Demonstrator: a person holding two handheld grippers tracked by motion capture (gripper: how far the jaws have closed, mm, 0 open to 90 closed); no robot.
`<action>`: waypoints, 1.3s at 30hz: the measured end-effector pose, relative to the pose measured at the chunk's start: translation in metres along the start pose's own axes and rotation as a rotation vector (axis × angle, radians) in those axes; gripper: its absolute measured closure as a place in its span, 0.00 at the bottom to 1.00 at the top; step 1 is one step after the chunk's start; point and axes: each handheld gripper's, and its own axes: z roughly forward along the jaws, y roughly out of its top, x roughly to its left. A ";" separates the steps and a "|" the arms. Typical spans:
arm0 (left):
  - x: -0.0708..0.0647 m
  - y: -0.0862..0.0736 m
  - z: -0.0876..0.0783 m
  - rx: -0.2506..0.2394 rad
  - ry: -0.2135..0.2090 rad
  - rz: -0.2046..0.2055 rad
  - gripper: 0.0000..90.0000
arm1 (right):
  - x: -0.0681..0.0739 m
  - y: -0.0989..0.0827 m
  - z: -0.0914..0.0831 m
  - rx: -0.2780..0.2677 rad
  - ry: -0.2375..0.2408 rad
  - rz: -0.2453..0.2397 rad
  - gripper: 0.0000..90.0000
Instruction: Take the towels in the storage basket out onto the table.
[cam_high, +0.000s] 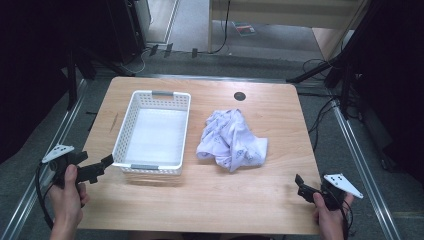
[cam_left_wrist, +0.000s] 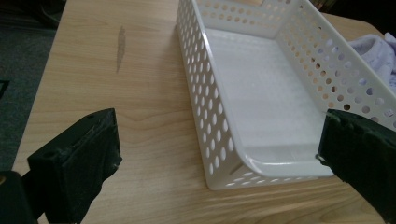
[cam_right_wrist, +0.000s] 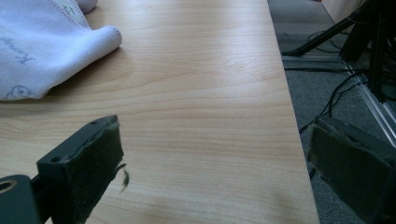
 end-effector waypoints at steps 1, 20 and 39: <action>0.002 -0.004 -0.002 -0.017 0.000 -0.007 0.00 | 0.000 0.000 0.000 0.000 -0.001 0.000 0.04; 0.037 -0.057 -0.005 -0.162 0.150 0.039 0.00 | 0.000 0.000 -0.001 -0.005 -0.002 0.008 0.04; 0.033 -0.066 0.008 -0.138 0.192 0.099 0.00 | -0.001 0.000 -0.001 -0.014 -0.002 0.012 0.04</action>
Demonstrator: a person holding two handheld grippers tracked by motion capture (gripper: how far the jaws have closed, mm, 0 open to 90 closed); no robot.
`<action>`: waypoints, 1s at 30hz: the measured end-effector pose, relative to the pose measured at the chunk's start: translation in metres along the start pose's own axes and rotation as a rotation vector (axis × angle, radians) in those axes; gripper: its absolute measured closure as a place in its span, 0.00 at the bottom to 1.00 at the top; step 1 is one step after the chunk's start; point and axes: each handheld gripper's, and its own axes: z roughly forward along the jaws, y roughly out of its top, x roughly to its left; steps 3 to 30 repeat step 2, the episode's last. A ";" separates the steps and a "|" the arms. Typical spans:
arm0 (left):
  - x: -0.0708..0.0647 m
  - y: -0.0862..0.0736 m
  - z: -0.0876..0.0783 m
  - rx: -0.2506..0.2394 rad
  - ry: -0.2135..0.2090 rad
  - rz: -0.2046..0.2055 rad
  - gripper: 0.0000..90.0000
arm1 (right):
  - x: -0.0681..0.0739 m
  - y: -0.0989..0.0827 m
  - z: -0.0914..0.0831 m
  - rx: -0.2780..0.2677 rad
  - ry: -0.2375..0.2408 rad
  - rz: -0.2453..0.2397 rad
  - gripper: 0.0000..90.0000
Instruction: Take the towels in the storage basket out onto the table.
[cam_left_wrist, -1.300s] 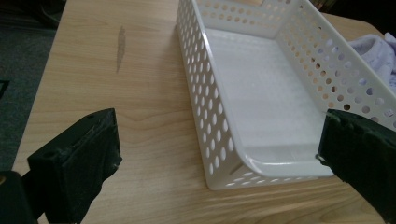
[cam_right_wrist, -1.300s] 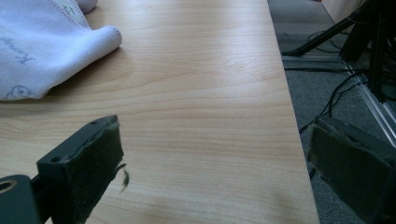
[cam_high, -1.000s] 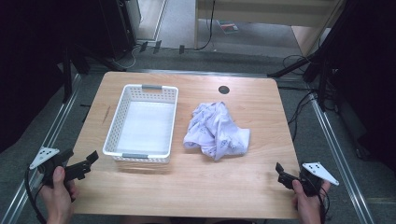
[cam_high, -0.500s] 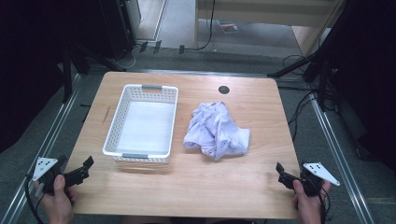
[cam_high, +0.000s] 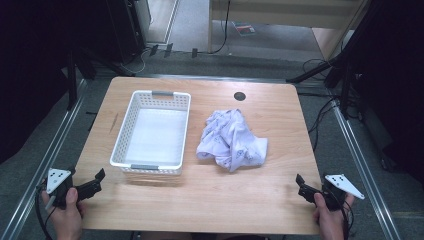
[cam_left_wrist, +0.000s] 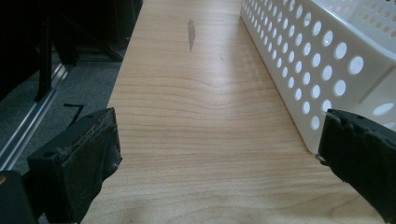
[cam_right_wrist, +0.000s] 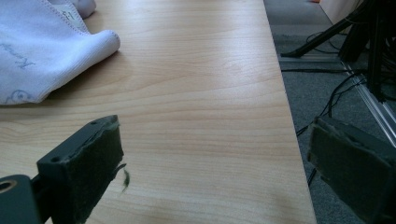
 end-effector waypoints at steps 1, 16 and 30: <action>0.001 0.000 0.000 -0.005 -0.015 -0.013 0.00 | 0.000 0.000 0.000 0.000 0.000 0.000 0.04; 0.003 0.000 -0.001 -0.008 -0.042 -0.019 0.00 | 0.000 0.000 0.000 0.001 0.001 -0.001 0.04; 0.003 0.000 -0.001 -0.008 -0.042 -0.019 0.00 | 0.000 0.000 0.000 0.001 0.001 -0.001 0.04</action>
